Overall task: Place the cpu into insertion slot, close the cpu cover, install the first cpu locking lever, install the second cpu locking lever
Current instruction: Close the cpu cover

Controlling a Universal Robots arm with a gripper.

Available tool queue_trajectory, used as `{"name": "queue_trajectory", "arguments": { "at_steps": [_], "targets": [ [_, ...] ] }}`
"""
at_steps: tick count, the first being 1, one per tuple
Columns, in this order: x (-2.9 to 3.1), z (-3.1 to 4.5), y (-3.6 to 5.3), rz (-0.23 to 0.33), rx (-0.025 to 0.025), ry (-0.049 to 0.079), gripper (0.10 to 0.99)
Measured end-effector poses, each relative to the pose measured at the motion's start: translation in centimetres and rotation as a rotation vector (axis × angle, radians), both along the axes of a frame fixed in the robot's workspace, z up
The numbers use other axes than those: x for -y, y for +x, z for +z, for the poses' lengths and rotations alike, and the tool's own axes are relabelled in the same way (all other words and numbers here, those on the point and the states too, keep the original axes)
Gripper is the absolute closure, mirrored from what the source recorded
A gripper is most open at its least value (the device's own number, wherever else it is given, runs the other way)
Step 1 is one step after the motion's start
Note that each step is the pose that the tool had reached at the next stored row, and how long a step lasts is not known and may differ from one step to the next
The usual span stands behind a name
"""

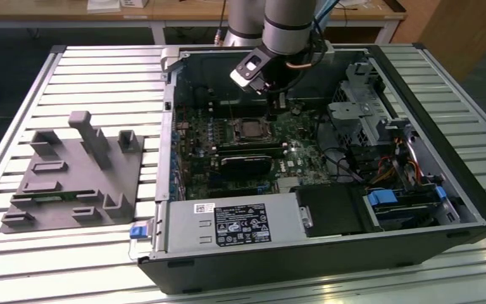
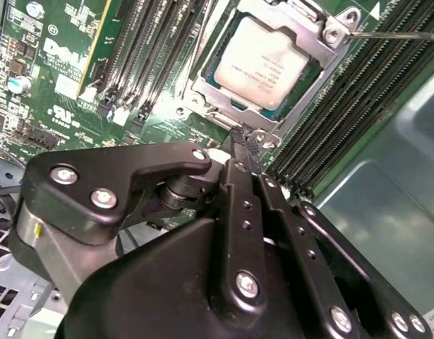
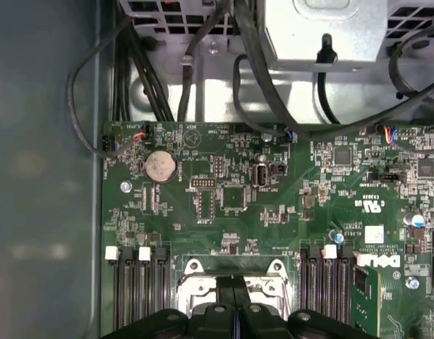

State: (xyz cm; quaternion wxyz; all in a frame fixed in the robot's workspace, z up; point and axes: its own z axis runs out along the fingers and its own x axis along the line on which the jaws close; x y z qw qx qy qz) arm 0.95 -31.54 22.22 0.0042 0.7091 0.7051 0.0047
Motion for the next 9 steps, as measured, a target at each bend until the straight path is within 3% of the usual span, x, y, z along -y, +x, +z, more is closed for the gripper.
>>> {"name": "queue_trajectory", "arguments": {
  "at_steps": [2, 5, 9],
  "targets": [
    [0.08, -0.09, -0.19, 0.0, 0.0128, 0.0, 0.98],
    [0.14, -0.21, -0.52, 0.0, 0.0385, 0.0, 0.98],
    [0.26, -0.41, -0.78, 0.0, 0.0668, 0.0, 0.98]
  ]
}}
